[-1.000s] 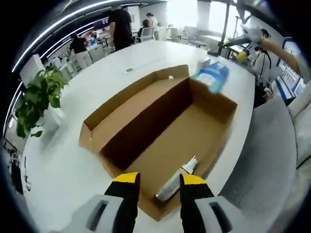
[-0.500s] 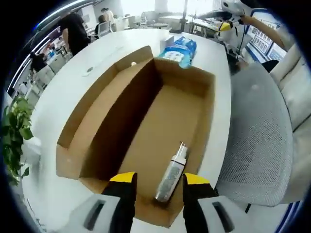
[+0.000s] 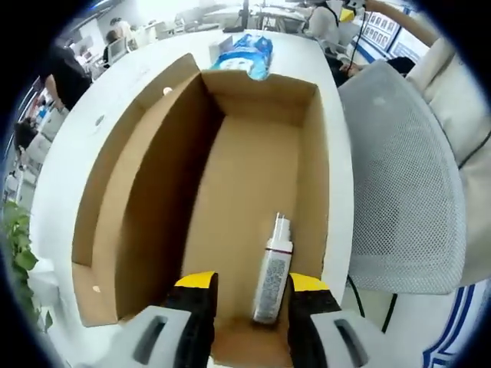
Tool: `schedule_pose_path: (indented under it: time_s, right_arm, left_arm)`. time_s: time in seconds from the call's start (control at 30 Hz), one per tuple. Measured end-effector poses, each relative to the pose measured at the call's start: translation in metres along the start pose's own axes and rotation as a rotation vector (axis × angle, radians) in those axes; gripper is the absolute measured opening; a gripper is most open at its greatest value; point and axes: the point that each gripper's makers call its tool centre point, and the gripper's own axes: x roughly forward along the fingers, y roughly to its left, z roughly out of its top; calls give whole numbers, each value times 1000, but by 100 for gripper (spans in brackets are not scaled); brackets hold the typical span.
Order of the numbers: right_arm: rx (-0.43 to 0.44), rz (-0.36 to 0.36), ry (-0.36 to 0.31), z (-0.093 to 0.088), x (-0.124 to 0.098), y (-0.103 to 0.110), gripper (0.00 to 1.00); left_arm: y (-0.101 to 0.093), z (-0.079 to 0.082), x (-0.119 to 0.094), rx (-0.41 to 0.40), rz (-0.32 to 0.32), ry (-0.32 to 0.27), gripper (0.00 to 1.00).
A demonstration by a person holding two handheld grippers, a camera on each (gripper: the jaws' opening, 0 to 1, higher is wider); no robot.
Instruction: Operate the shoe box by opening the lid, removing the specified soft item, and placing it in the target area until the item is outside and the box remains undamaged.
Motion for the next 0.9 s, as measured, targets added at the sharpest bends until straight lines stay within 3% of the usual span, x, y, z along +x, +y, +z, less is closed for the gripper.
schedule_pose_path:
  time_s: [0.4,0.9]
  right_arm:
    - [9,6,0,-1,0,6,86]
    - [24,1,5,-6,5,4,85]
  left_arm:
    - [-6,-7,19,139,-88,81,35]
    - [-10,-10,25,152,-116,78,33]
